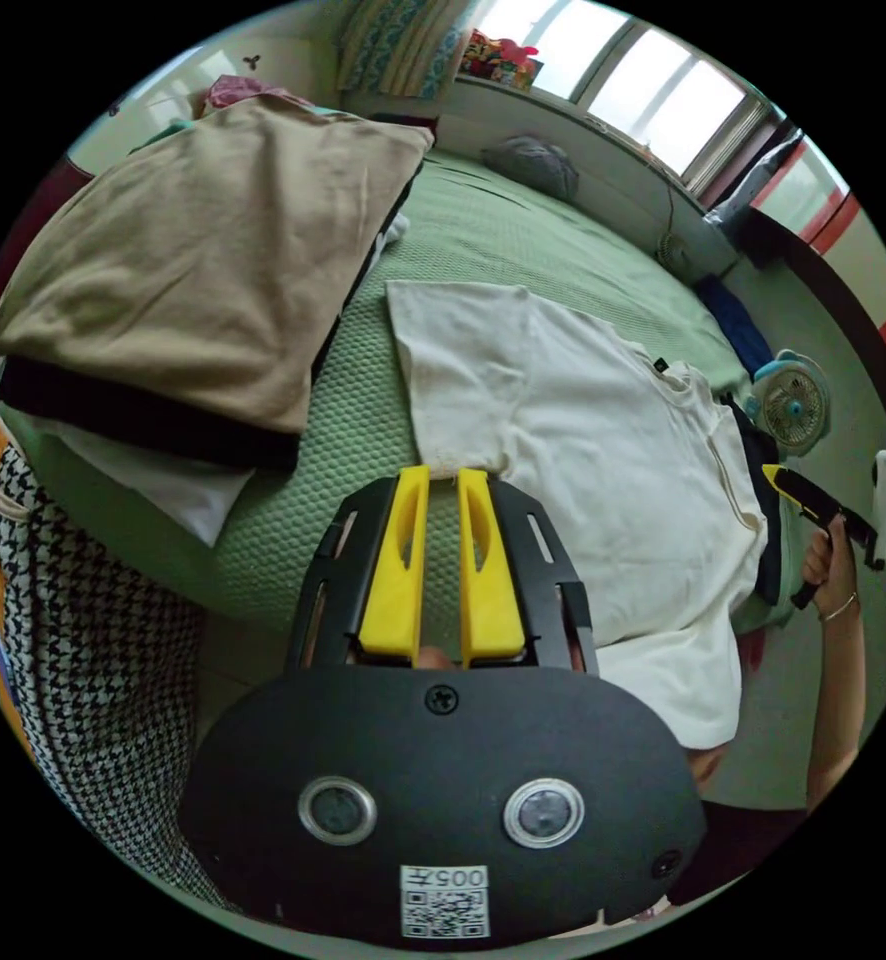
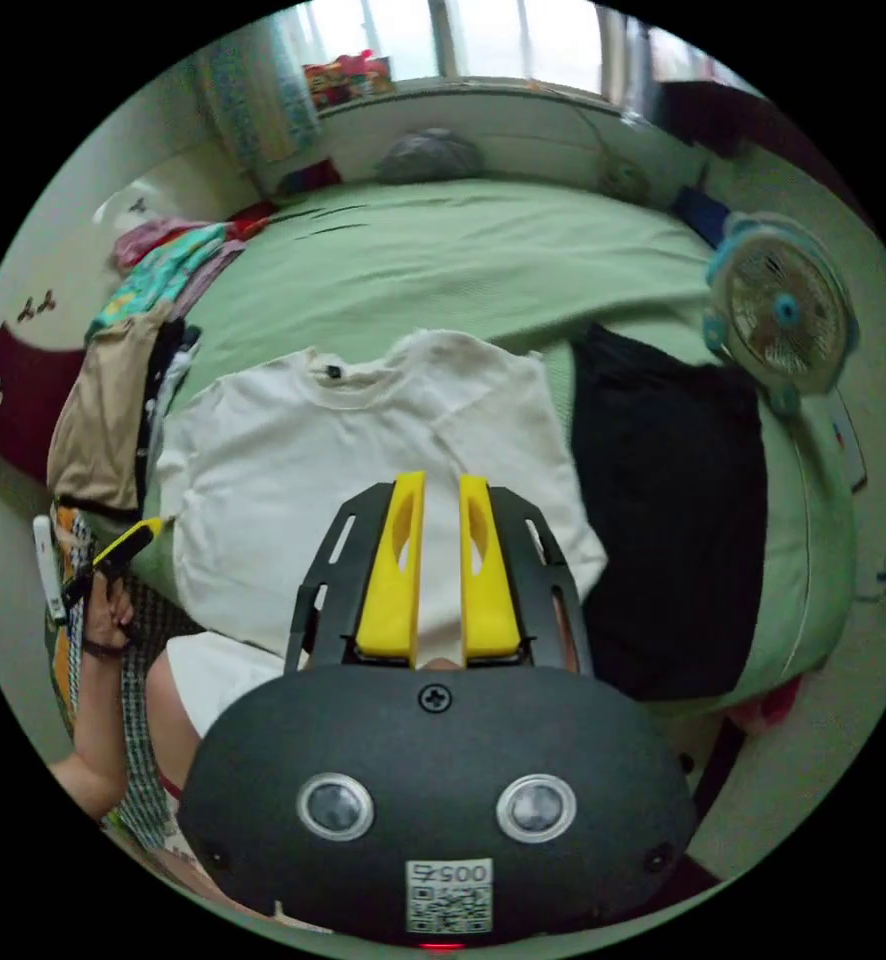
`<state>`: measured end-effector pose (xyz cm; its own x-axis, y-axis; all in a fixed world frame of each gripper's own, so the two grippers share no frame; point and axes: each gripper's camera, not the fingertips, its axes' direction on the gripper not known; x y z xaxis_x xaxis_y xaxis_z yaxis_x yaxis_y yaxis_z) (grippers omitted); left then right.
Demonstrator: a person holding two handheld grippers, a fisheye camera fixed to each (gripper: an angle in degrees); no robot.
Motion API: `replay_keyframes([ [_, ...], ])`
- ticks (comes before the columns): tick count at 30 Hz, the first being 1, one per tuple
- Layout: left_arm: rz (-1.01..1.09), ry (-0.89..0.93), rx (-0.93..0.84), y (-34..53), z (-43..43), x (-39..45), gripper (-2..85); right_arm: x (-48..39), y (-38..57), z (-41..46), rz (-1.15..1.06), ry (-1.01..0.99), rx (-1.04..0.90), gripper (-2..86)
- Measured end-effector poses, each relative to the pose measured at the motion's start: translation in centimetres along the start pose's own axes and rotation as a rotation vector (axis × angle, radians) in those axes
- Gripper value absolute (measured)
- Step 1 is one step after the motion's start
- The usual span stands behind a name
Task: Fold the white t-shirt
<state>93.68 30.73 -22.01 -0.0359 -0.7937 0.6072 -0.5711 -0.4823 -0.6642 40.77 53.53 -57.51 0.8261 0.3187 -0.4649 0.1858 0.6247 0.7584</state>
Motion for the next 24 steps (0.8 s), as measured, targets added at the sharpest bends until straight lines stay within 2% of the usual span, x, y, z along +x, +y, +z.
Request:
replay_keyframes([
  [6,0.000,0.016,0.015,-0.3,-0.5,-1.8,6.9,-16.3,-3.2,2.9,-0.274,-0.180,-0.001,8.7],
  [11,-0.012,0.059,-0.006,-0.7,-0.5,-3.3,6.7,-27.5,-5.7,6.5,-0.350,-0.272,-0.040,9.7],
  [19,-0.018,0.097,-0.034,-1.0,-0.8,-4.9,5.8,-37.6,-9.5,13.4,-0.345,-0.169,-0.123,9.3],
  [24,-0.029,0.124,-0.047,-1.1,-1.2,-5.6,4.5,-39.2,-10.2,15.2,-0.298,-0.065,-0.140,2.9],
])
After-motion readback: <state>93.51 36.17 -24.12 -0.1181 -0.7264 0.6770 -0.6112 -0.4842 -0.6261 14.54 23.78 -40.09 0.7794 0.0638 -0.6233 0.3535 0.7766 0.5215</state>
